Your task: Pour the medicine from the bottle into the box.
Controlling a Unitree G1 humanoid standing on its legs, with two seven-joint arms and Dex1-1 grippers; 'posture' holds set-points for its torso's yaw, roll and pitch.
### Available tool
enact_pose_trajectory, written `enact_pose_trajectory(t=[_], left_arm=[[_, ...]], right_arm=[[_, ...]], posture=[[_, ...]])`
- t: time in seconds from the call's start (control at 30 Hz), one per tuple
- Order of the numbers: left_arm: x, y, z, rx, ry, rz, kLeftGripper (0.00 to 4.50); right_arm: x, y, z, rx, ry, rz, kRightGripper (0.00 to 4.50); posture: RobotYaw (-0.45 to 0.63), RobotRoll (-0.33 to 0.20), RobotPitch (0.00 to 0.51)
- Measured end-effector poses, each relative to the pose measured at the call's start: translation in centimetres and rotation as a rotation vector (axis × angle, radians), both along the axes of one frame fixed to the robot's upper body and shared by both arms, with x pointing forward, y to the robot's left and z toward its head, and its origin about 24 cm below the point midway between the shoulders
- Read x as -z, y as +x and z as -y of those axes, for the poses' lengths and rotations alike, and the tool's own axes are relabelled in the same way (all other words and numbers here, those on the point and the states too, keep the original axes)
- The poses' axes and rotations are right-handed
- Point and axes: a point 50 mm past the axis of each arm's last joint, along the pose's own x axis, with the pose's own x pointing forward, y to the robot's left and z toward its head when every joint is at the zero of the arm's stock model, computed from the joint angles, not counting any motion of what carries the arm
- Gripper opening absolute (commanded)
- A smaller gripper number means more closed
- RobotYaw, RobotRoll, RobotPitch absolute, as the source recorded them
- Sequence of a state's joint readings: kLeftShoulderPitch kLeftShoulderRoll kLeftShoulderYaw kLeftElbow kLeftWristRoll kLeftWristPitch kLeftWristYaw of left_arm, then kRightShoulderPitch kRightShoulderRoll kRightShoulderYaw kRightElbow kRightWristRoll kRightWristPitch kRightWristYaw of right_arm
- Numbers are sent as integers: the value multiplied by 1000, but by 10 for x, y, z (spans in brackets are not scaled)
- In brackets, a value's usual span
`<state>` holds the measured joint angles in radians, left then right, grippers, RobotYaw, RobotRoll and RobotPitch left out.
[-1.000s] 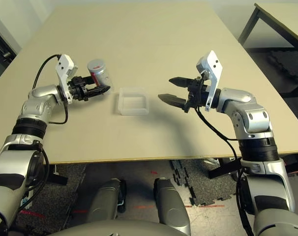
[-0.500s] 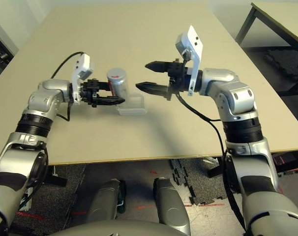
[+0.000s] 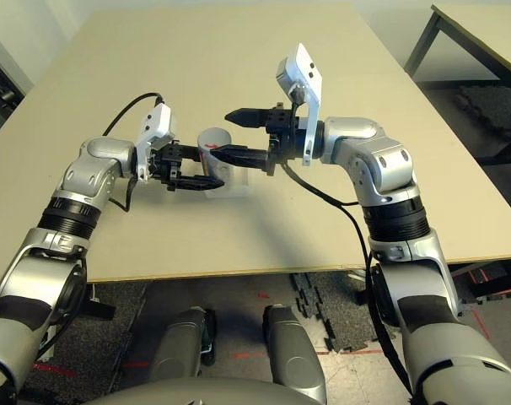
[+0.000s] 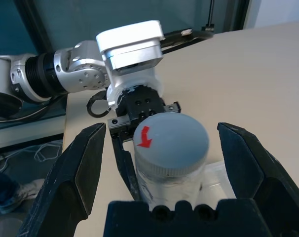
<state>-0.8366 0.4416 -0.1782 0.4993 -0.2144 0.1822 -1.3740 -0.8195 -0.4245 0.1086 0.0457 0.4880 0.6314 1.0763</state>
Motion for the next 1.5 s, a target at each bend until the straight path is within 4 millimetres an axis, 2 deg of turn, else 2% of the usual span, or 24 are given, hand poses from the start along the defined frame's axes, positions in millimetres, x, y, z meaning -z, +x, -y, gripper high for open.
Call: enact_pose_trajectory(t=[0.2, 0.27, 0.4, 0.43, 0.67, 0.97, 1.13, 1.27, 1.43, 1.5], left_arm=[[-2, 0, 5, 9, -10, 7, 2741], [-2, 1, 5, 7, -12, 7, 2741], [-3, 0, 6, 11, -10, 12, 2741], [-3, 0, 7, 12, -10, 14, 2741], [-7, -3, 8, 24, 4, 27, 2741], [-20, -21, 14, 95, 36, 57, 2741], [-22, -28, 15, 90, 42, 47, 2741], [-16, -30, 8, 55, 54, 19, 2741], [-13, -31, 6, 33, 63, 1, 2741], [-13, -32, 6, 27, 63, 2, 2741]], right_arm=[[1, 2, -1, 3, -17, 2, 4478], [2, 3, -1, 3, -20, -2, 4101], [3, 4, 1, 13, -31, -3, 2748], [3, 5, 1, 13, -32, -3, 2560], [0, 5, 7, -17, -54, 12, 2560], [-15, 10, 13, -270, -109, 97, 2560], [-15, 24, 3, -415, -96, 121, 2561], [-12, 30, -8, -443, -126, 124, 2561], [-8, 34, -12, -460, -140, 124, 2561], [-9, 34, -12, -460, -142, 131, 3291]], posture=[[56, 0, 117], [56, 0, 118], [59, 0, 120], [59, 0, 120], [58, 0, 124], [86, 0, 148], [118, 0, 156], [141, 0, 162], [161, 0, 170], [151, 0, 171]])
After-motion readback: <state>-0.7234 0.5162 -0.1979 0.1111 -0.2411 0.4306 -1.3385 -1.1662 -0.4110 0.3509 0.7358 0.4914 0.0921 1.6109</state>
